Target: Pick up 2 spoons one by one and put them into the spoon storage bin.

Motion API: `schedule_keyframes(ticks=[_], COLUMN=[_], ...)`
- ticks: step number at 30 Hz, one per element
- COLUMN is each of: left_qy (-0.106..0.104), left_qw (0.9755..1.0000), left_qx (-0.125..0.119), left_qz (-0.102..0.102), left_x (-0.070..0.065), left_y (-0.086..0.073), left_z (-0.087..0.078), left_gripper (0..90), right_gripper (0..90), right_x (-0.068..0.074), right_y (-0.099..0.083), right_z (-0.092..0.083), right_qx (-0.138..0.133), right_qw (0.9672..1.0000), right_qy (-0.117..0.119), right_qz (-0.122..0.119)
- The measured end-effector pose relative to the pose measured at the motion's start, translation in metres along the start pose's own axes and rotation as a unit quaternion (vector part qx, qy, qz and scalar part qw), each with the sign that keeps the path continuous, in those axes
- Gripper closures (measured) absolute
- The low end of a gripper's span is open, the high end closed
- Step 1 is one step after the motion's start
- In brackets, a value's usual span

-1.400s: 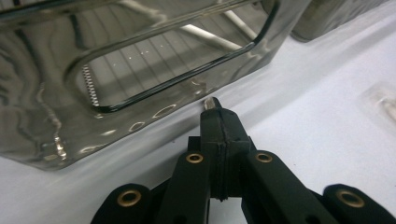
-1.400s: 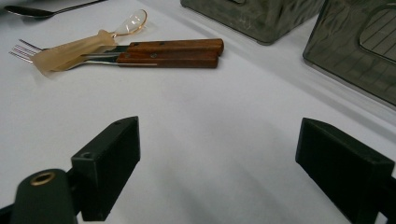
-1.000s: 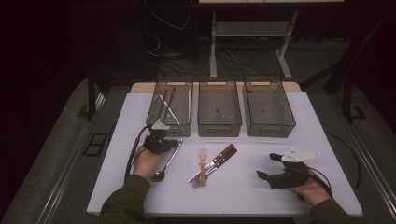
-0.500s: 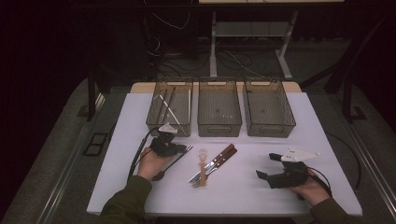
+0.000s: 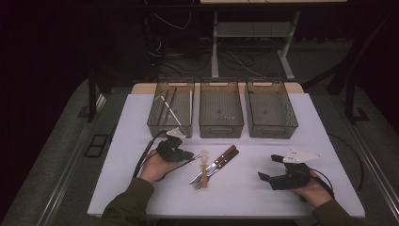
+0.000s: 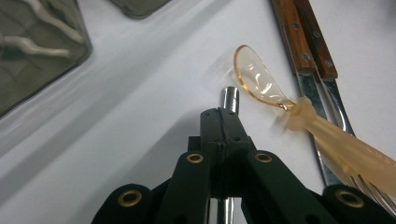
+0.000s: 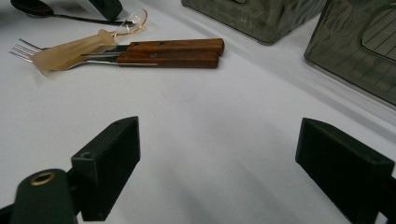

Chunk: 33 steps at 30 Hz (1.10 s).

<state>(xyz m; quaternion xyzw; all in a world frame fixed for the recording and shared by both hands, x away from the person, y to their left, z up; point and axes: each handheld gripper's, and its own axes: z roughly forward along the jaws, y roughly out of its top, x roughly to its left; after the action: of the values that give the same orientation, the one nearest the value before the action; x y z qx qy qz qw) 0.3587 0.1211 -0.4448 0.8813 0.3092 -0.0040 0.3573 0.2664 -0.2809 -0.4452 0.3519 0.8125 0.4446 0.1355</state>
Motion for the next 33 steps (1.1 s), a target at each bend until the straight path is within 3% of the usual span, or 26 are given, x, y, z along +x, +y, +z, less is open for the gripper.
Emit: schedule_keyframes(ticks=[6, 9, 12, 15, 20, 27, 33], left_qy=[0.004, 0.009, 0.024, 0.034, 0.073, 0.093, 0.092], left_qw=[0.9999, 0.9998, 0.9992, 0.9984, 0.9966, 0.9937, 0.9939], left_qx=[0.008, -0.010, -0.027, -0.046, -0.036, -0.046, -0.037], left_qz=[0.013, 0.017, 0.018, 0.003, 0.008, -0.043, -0.049], left_x=[-0.001, -0.001, -0.003, -0.004, -0.008, -0.011, -0.014], left_y=[0.001, -0.003, -0.012, -0.023, -0.044, -0.076, -0.086], left_z=[-0.004, -0.020, -0.036, -0.051, -0.068, -0.083, -0.084], left_gripper=[89.6, 89.0, 74.4, 65.7, 55.7, 48.3, 48.3], right_gripper=[13.8, 13.8, 13.8, 13.8, 13.8, 13.8, 13.8], right_x=[0.000, 0.000, -0.001, 0.000, 0.001, 0.001, 0.001], right_y=[0.000, 0.000, 0.000, 0.000, 0.000, 0.000, 0.000], right_z=[0.000, 0.000, 0.000, 0.000, -0.001, 0.000, 0.001], right_qx=[-0.001, -0.001, -0.001, -0.001, 0.000, 0.002, 0.003], right_qw=[1.0000, 1.0000, 1.0000, 1.0000, 1.0000, 1.0000, 1.0000], right_qy=[0.001, 0.001, 0.001, 0.001, 0.001, -0.001, -0.003], right_qz=[0.000, 0.000, 0.000, -0.001, -0.002, 0.000, -0.001])
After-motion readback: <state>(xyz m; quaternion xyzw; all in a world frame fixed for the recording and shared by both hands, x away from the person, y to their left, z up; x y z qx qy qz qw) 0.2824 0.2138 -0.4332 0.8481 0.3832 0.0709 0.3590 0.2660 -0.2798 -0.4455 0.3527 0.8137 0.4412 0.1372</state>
